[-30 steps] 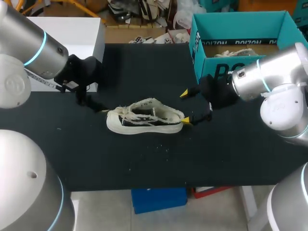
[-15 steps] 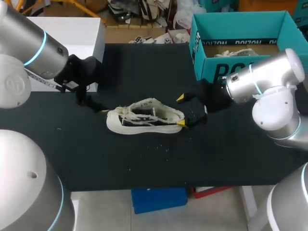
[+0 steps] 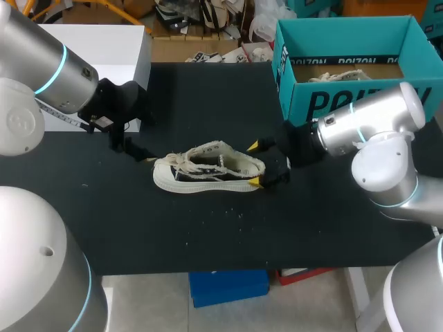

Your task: Take the shoe out of the shoebox, open the shoe tongue, remove and reinsert the insole, then place the shoe into the shoebox

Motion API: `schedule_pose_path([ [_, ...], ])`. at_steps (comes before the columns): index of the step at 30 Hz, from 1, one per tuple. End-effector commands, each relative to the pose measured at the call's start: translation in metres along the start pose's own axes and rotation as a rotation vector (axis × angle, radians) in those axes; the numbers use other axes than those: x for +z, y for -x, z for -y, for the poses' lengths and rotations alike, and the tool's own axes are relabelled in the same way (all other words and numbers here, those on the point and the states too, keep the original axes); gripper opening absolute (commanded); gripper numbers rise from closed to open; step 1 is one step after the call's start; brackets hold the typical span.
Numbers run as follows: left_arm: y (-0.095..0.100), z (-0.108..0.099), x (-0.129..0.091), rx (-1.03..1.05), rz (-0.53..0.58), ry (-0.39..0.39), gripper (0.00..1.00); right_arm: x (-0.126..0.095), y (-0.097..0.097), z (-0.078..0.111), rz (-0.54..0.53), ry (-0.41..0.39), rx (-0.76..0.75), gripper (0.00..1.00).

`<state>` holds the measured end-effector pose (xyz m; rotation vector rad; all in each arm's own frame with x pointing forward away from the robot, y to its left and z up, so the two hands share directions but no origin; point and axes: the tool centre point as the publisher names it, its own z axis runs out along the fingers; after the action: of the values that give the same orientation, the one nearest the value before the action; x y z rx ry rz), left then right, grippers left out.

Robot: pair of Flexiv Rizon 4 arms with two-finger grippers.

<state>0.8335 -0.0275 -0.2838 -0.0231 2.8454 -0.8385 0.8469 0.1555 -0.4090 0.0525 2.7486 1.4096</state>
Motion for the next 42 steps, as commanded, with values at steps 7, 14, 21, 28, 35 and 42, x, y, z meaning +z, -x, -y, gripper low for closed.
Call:
schedule_pose_path([
  [7,-0.001,-0.002,0.001,0.003,0.004,-0.004,1.00,0.011,0.005,0.008,-0.016,0.012,0.011,1.00],
  [14,-0.001,-0.002,0.001,0.003,0.004,-0.004,1.00,0.016,0.003,0.013,-0.023,0.017,0.021,1.00],
  [21,-0.001,-0.002,0.001,0.003,0.004,-0.004,1.00,0.022,0.001,0.017,-0.024,0.025,0.029,1.00],
  [28,-0.001,-0.002,0.001,0.003,0.004,-0.004,1.00,0.027,0.001,0.019,-0.039,0.026,0.035,0.00],
  [35,-0.001,0.000,0.001,-0.010,0.007,0.024,1.00,0.027,0.001,0.019,-0.039,0.026,0.035,0.00],
  [42,-0.003,0.016,-0.004,-0.425,0.068,0.248,1.00,0.027,0.001,0.019,-0.039,0.026,0.035,0.00],
])
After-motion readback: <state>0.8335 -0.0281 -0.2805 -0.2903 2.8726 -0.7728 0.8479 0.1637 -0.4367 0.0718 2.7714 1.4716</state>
